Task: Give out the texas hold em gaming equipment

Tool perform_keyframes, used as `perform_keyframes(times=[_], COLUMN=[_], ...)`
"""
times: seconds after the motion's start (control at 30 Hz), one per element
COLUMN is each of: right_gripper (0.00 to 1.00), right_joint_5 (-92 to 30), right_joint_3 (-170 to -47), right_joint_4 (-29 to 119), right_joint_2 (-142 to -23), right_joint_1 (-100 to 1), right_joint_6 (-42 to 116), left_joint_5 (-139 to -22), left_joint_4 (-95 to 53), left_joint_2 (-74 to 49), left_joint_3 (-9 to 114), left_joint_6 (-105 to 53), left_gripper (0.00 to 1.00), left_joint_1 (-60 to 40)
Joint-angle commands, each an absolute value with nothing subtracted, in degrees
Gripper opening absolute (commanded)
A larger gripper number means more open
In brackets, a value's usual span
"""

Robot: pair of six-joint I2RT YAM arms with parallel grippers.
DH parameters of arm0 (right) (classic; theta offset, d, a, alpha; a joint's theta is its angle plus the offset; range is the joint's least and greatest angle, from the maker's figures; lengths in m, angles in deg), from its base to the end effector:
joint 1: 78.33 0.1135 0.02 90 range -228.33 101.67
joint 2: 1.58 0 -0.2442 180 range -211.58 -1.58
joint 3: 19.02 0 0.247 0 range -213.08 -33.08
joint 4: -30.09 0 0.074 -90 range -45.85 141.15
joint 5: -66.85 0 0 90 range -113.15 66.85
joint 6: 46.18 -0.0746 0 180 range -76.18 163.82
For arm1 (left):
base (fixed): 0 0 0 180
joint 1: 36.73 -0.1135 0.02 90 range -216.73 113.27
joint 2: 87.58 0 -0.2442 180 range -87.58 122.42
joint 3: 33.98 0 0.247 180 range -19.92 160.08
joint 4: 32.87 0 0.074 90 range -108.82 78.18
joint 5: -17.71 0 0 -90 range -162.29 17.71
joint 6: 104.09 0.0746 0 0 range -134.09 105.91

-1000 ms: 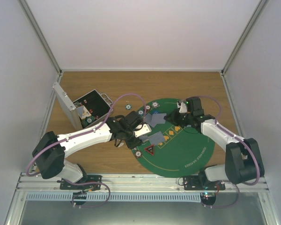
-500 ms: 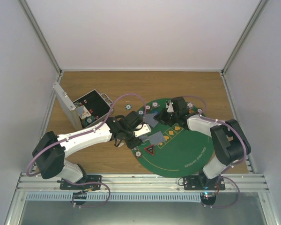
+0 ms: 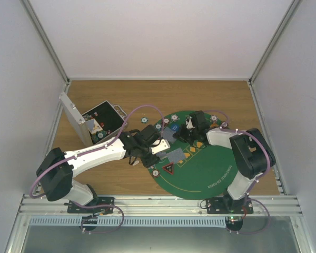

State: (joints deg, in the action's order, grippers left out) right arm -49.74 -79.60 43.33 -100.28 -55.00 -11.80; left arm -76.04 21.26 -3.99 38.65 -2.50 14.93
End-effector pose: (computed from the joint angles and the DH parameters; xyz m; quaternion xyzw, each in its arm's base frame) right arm 0.2982 0.1650 0.0925 0.1823 0.9033 0.3722 0.1106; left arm 0.1809 -0.2366 0.1746 0.5178 0.8273 -0.1039 0.1916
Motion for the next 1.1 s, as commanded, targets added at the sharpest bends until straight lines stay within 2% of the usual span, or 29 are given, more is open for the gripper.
perform_keyframes(times=[0.0, 0.1, 0.27, 0.57, 0.7, 0.87, 1.07], right_gripper=[0.0, 0.01, 0.16, 0.62, 0.77, 0.84, 0.86], right_joint_5=[-48.5, -48.2, -47.4, -38.0, -37.0, -49.1, -66.7], right_joint_3=[-81.2, -81.1, -81.3, -82.8, -82.7, -83.9, -82.9], right_joint_4=[45.7, 46.5, 47.4, 57.6, 62.2, 65.9, 67.0], right_joint_2=[-101.2, -101.1, -100.4, -89.5, -82.4, -79.9, -81.7], right_joint_1=[-54.4, -54.4, -54.4, -54.7, -55.8, -56.2, -55.6], right_joint_6=[-11.9, -11.8, -11.7, -3.6, 3.8, 13.9, 15.0], left_joint_5=[-76.1, -76.2, -76.2, -75.9, -76.4, -77.3, -77.3], left_joint_4=[19.6, 19.5, 19.4, 19.7, 19.4, 19.2, 19.3], left_joint_2=[-5.3, -5.2, -5.1, -5.5, -5.6, -5.0, -5.4], left_joint_3=[38.1, 38.1, 38.2, 38.2, 38.3, 38.7, 38.5], left_joint_6=[-2.1, -2.0, -2.0, -1.9, -2.0, -1.9, -2.0], left_gripper=[0.58, 0.58, 0.58, 0.59, 0.58, 0.59, 0.58], left_joint_1=[14.9, 14.8, 14.8, 14.7, 14.7, 14.7, 14.7])
